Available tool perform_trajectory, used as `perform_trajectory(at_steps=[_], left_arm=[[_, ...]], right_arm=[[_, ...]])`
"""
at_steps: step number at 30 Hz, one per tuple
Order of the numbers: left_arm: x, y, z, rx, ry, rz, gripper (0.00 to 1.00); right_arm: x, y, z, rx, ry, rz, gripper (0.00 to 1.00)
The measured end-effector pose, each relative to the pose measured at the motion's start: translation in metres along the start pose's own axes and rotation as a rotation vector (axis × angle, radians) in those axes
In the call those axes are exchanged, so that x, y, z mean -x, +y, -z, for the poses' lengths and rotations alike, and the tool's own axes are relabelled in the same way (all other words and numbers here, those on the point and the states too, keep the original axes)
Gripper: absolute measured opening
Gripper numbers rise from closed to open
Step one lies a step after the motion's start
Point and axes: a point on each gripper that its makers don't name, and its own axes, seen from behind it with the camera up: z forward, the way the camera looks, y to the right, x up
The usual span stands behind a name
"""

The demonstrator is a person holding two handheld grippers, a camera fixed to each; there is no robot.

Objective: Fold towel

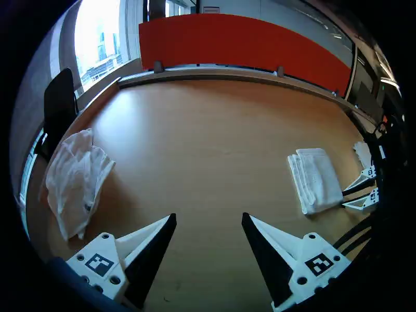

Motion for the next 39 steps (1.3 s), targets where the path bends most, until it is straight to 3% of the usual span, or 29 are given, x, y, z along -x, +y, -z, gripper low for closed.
perform_trajectory(at_steps=[3,15,29,39], left_arm=[[0.000,0.000,0.000,-0.001,-0.001,0.000,0.94],[0.000,0.000,-0.001,-0.001,-0.002,0.001,0.94],[0.001,-0.001,-0.001,-0.001,-0.002,0.001,0.93],[-0.002,0.001,0.001,0.003,0.006,0.000,0.94]], right_arm=[[0.001,0.000,-0.001,0.002,-0.001,-0.003,0.38],[0.001,0.003,-0.001,0.014,0.004,-0.025,0.07],[-0.010,0.010,0.005,0.030,0.037,-0.036,0.05],[-0.046,0.014,0.020,0.043,0.106,-0.007,0.05]])
